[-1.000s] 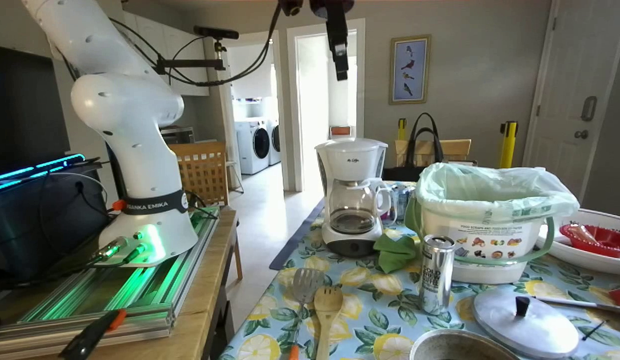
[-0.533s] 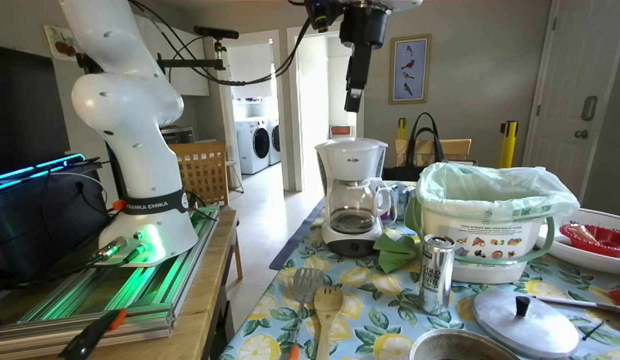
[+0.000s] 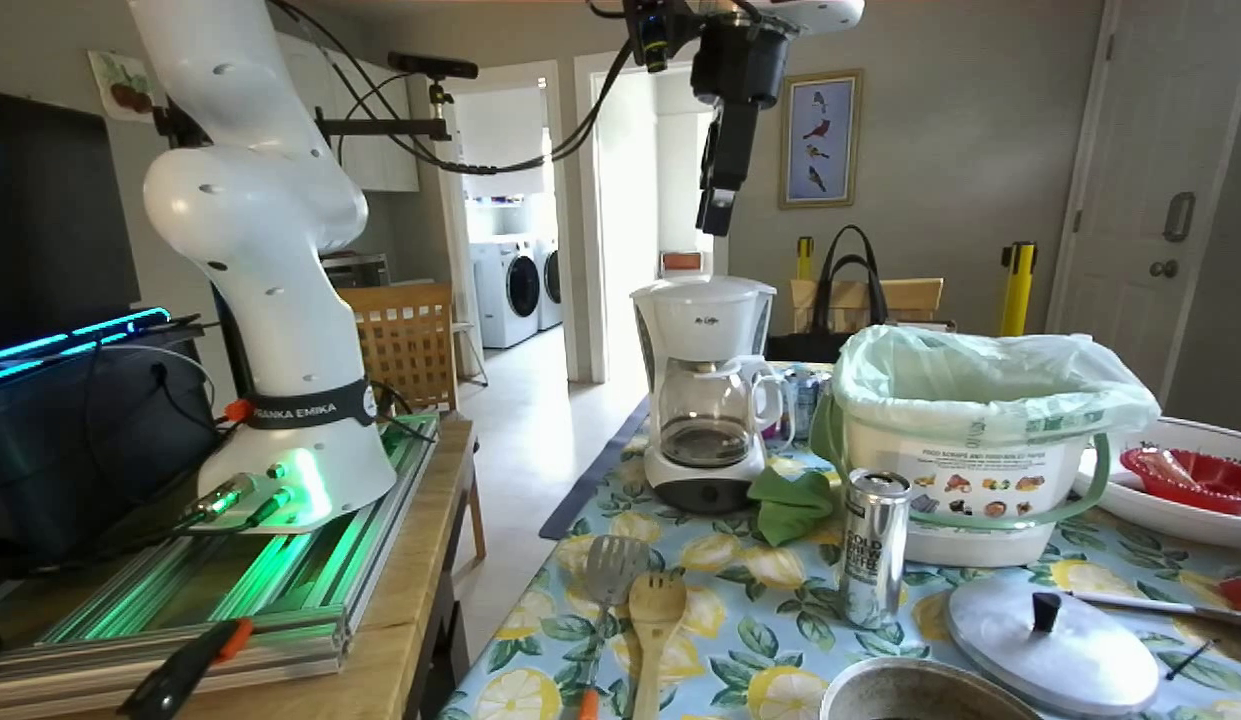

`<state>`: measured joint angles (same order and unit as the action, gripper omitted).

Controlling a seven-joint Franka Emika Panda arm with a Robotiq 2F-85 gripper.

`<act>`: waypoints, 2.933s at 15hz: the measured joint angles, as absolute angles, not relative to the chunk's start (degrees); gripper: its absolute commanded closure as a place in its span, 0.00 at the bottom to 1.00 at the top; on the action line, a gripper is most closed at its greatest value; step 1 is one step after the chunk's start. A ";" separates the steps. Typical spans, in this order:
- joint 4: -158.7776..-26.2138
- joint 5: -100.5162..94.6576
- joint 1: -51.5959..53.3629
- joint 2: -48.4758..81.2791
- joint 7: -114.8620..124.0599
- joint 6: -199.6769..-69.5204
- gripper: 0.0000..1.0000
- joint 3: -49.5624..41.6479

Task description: Put the two right cans in the bin

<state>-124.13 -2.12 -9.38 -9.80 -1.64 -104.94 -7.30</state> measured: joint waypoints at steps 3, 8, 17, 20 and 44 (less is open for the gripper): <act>-124.20 -2.12 -9.40 -9.77 -1.64 -105.57 0.00 -7.32; -124.43 -0.59 -9.39 -8.50 -3.76 -115.05 0.00 -7.69; -124.54 2.93 -9.56 0.93 -17.06 -130.26 0.00 -9.06; -124.49 2.93 -9.64 2.54 -19.47 -130.86 0.00 -9.08; -117.84 -0.86 -10.86 21.21 -27.75 -144.92 0.00 -7.94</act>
<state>-117.84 -0.86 -10.86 21.21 -27.75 -144.92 -7.94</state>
